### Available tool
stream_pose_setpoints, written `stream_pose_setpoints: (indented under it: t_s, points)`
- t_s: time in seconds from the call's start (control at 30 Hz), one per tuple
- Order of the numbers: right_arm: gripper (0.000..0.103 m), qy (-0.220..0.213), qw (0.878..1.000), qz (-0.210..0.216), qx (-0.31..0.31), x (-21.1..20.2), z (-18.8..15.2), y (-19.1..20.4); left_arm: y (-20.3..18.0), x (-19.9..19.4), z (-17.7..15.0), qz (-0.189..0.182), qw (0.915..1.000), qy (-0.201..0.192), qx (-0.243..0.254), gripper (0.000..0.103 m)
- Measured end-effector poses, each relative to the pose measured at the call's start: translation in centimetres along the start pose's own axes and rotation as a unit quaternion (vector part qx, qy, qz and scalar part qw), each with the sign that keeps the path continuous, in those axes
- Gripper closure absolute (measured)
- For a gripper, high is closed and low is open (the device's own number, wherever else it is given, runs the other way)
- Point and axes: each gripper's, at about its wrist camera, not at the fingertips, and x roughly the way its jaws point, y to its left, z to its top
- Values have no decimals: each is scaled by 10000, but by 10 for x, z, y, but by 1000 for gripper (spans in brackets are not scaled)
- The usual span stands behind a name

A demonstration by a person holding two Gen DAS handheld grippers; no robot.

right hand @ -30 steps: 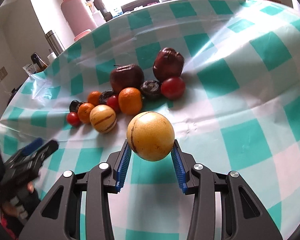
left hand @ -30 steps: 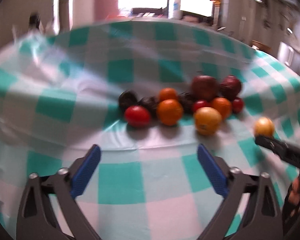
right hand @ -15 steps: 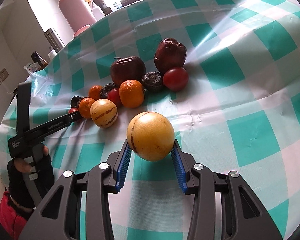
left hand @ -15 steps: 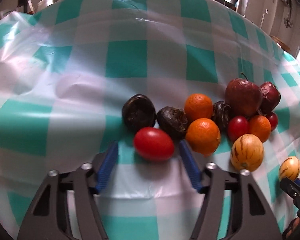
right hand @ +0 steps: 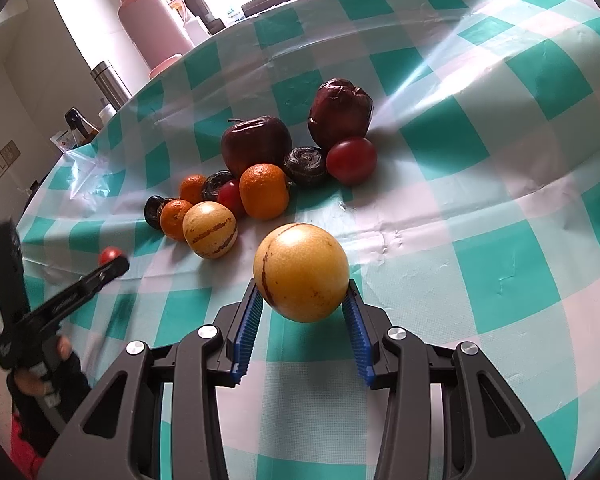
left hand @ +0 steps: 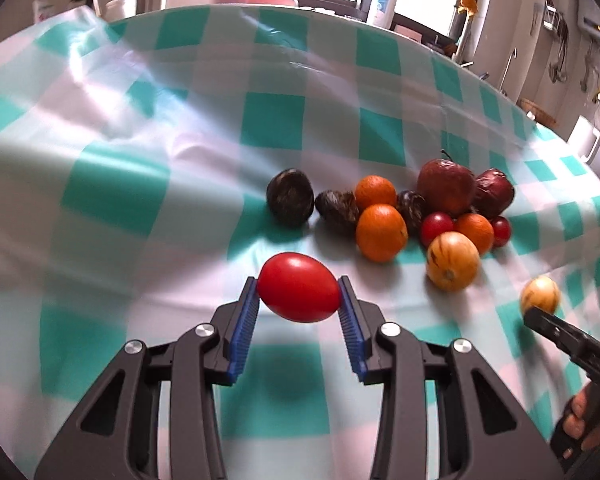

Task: Organize fruits
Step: 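Carry the pepino and tomato to the white box and open both tools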

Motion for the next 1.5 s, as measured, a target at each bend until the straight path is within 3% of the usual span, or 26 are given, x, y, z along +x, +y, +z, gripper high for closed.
stream_pose_setpoints:
  t_s: [0.3, 0.47, 0.77, 1.2, 1.5]
  points:
    - [61, -182, 9998, 44, 51, -9, -2, -1, -6, -28, -20, -215, 9996, -153, -74, 63]
    - [61, -186, 9990, 336, 249, -26, -19, 6, -9, -45, -29, -158, 9995, -282, -38, 63]
    - [61, -233, 9978, 545, -307, -75, -60, 38, -23, -86, -68, -319, 9989, -320, 130, 63]
    - [61, -464, 9968, 269, -586, -147, -122, 8, -100, -114, -110, -776, 9912, -110, 1066, 63]
    - [61, -814, 9955, 25, -482, -201, -151, -29, -173, -132, -135, -1262, 9738, 10, 1894, 63]
